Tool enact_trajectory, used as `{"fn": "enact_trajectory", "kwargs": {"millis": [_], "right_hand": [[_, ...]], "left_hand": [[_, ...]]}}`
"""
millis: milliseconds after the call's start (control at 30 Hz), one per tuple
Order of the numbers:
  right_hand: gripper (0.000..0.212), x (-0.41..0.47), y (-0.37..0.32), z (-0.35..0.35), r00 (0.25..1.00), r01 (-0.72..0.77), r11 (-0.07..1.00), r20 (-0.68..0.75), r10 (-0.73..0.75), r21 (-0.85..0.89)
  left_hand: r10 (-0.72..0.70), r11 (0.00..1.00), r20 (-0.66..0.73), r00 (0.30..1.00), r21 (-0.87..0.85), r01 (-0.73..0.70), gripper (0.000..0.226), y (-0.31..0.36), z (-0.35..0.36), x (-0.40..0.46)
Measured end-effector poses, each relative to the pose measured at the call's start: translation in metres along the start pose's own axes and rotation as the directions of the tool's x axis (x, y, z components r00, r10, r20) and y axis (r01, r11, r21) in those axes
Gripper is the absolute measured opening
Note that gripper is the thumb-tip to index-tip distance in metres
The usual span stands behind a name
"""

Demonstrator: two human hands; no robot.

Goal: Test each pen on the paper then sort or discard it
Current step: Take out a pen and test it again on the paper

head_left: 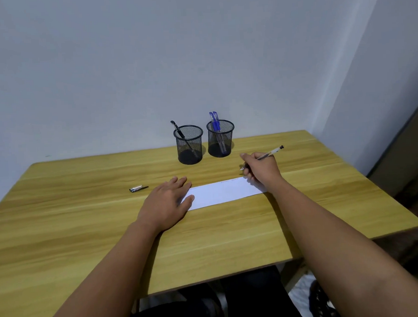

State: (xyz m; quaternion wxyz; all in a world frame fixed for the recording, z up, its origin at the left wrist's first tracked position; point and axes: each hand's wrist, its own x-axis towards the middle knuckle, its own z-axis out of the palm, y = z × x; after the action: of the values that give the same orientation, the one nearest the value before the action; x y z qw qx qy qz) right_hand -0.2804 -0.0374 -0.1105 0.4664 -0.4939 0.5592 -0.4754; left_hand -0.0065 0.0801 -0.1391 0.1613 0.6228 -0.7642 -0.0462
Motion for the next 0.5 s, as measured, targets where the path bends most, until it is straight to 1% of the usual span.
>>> {"fn": "enact_trajectory", "kwargs": {"millis": [67,133,200,233,267,333,400,433,500], "right_hand": [[0.047,-0.003,-0.01,0.002,0.998,0.059,0.998,-0.02,-0.059,-0.01],[0.047,-0.006,-0.019,0.005,0.988,0.141,0.99,-0.058,-0.142,-0.018],[0.044,-0.009,-0.027,0.012,0.98,0.191,0.981,-0.053,-0.193,-0.039],[0.04,-0.011,-0.03,0.016,0.981,0.187,0.982,-0.039,-0.188,-0.03],[0.036,-0.015,-0.034,0.02,0.987,0.163,0.987,-0.007,-0.163,-0.003],[0.031,-0.02,-0.04,0.029,0.993,0.072,0.993,0.088,-0.08,0.09],[0.025,-0.027,-0.044,0.037,0.988,-0.008,0.987,0.156,-0.017,0.159],[0.02,-0.031,-0.044,0.042,0.985,-0.023,0.984,0.173,-0.009,0.179],[0.011,-0.039,-0.044,0.05,0.98,-0.01,0.982,0.198,-0.028,0.188]], "left_hand": [[-0.006,0.999,-0.04,0.999,-0.042,0.005,0.058,0.003,-0.003,-0.003],[-0.037,0.994,-0.153,0.988,-0.106,0.021,0.052,0.002,-0.009,-0.008],[-0.017,0.999,-0.295,0.955,-0.042,0.005,0.047,-0.008,-0.015,-0.01],[-0.015,1.0,-0.342,0.94,0.014,0.021,0.045,-0.017,-0.018,-0.012],[-0.046,0.995,-0.359,0.932,0.064,0.073,0.044,-0.026,-0.023,-0.013],[-0.163,0.964,-0.331,0.929,0.146,0.221,0.044,-0.045,-0.033,-0.018],[-0.294,0.92,-0.275,0.915,0.177,0.349,0.042,-0.06,-0.039,-0.024],[-0.335,0.907,-0.252,0.908,0.175,0.384,0.039,-0.067,-0.04,-0.027],[-0.354,0.898,-0.244,0.903,0.179,0.401,0.029,-0.074,-0.039,-0.032]]}}
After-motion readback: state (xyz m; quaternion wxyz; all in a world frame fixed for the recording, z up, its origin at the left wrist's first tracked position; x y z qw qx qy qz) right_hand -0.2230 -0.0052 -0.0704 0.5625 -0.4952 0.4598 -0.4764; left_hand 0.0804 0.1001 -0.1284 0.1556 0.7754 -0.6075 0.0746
